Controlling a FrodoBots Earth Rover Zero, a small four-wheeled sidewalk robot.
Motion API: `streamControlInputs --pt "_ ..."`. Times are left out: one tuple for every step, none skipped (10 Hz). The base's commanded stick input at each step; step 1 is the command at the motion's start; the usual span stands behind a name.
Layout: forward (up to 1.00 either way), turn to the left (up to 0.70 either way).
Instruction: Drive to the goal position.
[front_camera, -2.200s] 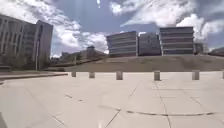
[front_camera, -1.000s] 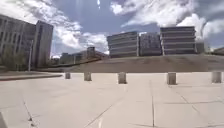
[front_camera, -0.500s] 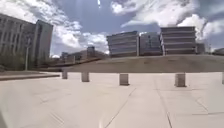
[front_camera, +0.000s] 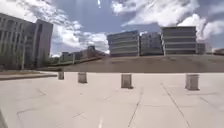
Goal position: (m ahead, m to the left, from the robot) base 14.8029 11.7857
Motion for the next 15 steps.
streamControlInputs --pt "1.0 0.05" --pt "1.0 0.05" --pt "1.0 0.05" --pt "1.0 0.05" --pt "1.0 0.05" --pt "1.0 0.05" --pt "1.0 0.05" --pt "1.0 0.05" --pt "1.0 0.05" --pt "1.0 0.05" --pt "1.0 0.05" --pt "1.0 0.05" --pt "1.0 0.05" --pt "1.0 0.05" --pt "1.0 0.05"
